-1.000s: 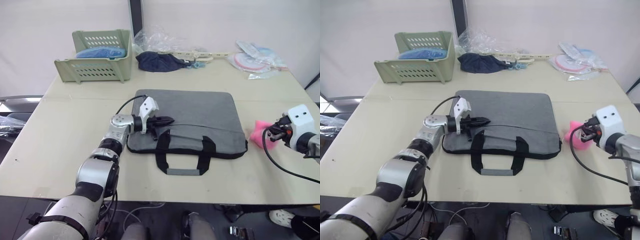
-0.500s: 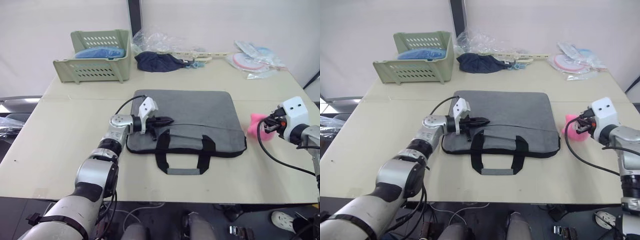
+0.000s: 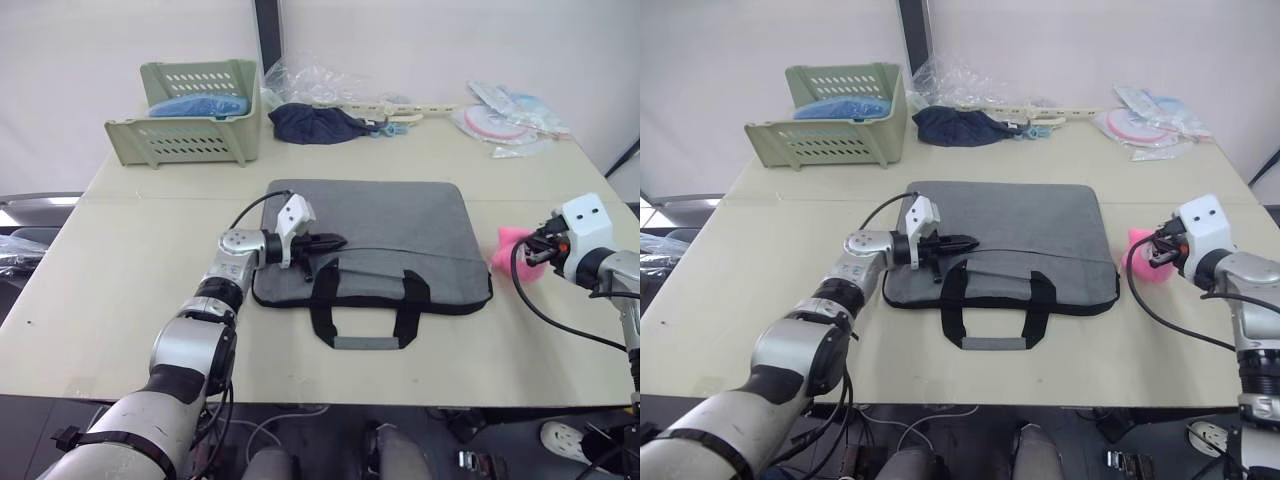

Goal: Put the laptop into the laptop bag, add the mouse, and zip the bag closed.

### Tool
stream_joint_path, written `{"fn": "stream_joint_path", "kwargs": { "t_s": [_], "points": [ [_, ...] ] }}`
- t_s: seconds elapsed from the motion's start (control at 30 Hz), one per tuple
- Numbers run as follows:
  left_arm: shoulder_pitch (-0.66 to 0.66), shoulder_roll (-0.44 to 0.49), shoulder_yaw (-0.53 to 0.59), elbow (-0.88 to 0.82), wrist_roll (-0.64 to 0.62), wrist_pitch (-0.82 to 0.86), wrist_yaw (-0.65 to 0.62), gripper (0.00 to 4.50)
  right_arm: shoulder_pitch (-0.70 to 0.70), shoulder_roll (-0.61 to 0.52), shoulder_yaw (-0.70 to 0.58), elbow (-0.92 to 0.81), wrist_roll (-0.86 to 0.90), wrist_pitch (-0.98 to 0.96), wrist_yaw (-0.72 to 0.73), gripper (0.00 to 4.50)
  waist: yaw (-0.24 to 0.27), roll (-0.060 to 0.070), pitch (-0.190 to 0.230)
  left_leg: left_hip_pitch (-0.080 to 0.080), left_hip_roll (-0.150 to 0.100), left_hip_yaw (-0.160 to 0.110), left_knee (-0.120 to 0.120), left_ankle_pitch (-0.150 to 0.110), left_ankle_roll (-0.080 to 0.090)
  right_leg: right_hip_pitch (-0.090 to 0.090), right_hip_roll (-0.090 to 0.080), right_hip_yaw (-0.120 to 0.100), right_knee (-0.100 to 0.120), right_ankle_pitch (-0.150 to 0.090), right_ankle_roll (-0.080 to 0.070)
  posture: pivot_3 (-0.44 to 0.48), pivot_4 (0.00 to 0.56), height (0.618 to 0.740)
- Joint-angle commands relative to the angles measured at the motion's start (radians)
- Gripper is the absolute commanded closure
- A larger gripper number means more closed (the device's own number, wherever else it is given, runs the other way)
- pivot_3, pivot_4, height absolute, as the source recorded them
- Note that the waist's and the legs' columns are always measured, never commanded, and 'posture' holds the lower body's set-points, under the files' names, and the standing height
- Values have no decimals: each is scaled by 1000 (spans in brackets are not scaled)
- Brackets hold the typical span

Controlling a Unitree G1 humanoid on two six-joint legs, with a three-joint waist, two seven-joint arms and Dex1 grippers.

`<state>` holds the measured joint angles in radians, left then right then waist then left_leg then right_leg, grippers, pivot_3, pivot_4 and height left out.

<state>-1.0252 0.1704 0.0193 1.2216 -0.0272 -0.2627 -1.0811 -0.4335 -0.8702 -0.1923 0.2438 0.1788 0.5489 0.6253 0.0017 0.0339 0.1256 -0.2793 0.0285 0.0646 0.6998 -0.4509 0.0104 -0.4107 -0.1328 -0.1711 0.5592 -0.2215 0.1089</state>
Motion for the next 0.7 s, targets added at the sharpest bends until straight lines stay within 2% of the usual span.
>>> {"fn": "stream_joint_path", "kwargs": {
  "t_s": [0.03,0.2,0.4,0.7],
  "points": [
    [79,-22,-64,80,74,35,-23,4500,-6,-4,-44,-30,5,1,-22,3173,0,0,0,0,0,0,0,0,0,0,0,0,0,0,0,0,150,740],
    [79,-23,-62,80,73,34,-21,4500,30,-17,-73,-98,14,39,-25,960,1,0,0,0,0,0,0,0,0,0,0,0,0,0,0,0,150,740],
    [68,-20,-50,71,59,26,-27,4500,95,-35,-196,-303,65,182,-39,960,2,0,0,0,0,0,0,0,0,0,0,0,0,0,0,0,150,740],
    [-22,12,51,17,-45,26,-34,4500,77,19,-245,-553,118,357,-110,960,1,-3,4,-2,0,-1,0,0,0,-1,0,0,0,0,0,0,150,740]
  ]
}}
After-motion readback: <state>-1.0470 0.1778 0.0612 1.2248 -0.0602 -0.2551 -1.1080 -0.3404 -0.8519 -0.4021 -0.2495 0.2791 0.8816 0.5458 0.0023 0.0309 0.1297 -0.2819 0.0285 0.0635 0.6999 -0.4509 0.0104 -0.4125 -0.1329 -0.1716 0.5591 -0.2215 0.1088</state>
